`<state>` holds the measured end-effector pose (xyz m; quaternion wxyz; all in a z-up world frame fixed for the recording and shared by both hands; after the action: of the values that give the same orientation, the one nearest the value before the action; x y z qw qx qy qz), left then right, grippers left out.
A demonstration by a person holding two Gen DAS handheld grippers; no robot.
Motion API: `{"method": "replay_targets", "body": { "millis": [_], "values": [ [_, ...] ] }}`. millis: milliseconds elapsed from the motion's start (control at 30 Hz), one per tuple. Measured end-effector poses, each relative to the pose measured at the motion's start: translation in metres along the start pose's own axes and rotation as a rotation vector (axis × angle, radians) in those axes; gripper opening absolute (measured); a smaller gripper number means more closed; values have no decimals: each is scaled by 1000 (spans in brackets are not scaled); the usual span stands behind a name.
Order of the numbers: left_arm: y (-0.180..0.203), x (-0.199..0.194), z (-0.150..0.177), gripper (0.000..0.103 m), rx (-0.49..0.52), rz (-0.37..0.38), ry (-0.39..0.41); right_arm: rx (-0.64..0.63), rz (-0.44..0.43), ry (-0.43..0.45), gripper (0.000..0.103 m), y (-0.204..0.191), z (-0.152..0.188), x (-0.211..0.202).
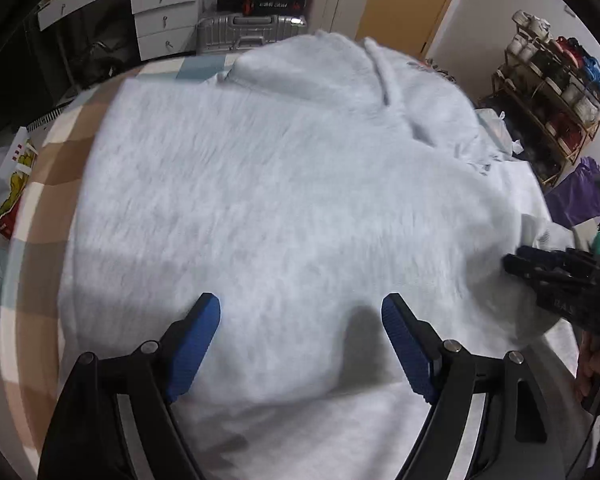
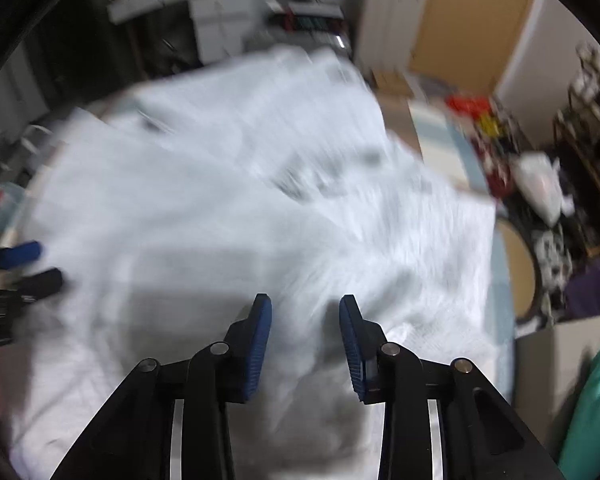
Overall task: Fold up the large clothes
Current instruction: 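Grasp the sweatshirt hood edge with the right gripper and lift it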
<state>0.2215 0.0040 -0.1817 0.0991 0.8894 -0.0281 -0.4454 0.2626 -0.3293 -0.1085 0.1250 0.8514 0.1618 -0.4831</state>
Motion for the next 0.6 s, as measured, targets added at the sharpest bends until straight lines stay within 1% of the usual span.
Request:
{"method": "replay_targets", "body": {
  "millis": [33,67,100,167,200,233,267,300,333,367,400,433,500,567,600],
  "values": [
    [-3,3,3,80,-10,7,-14,-4,-6,17,32,3,3,0],
    [-2,0,4,80,-4,8,-9,-16,-10,33,33,3,4,-2],
    [0,-2,6,81,28,5,-3,-34,-9,29,34,1,6,-3],
    [5,-6,12,82,87,-6,-6,-57,-2,8,34,-1,7,-3],
    [6,-7,14,82,116,-12,-2,-73,-1,-18,35,-3,5,-3],
    [7,-9,15,82,129,-10,2,-77,-11,-31,35,-4,1,-4],
    [5,-14,18,82,121,5,9,-67,-47,-35,35,-5,-7,-8],
    [3,-17,18,82,100,26,15,-35,-89,-10,37,-5,-21,-15],
    [0,-16,17,82,82,43,16,-3,-123,23,41,-4,-37,-22],
    [-5,-20,17,82,48,75,21,25,-148,57,55,-4,-52,-26],
    [-7,-22,16,82,16,97,26,63,-159,100,68,-2,-74,-31],
    [-12,-25,16,82,-24,127,35,88,-163,131,70,-1,-89,-33],
    [-18,-27,15,82,-69,161,44,137,-174,201,73,-2,-134,-27],
    [-16,-28,17,82,-60,158,44,176,-161,215,77,-5,-167,-7],
    [-13,-29,19,82,-35,145,45,211,-140,201,77,-6,-183,11]
  ]
}}
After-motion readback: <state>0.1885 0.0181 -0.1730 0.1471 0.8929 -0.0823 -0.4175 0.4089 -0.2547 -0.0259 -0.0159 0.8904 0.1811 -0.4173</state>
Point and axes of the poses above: each gripper's, at about its wrist camera, not at the fingertips, and x roughly the way its jaws point, y to its right, z to its underside, the point moved 6 cm from there along x, roughly the way its jaws point, and after that the axes turned 11 degrees about y, right-handed, at the moved point
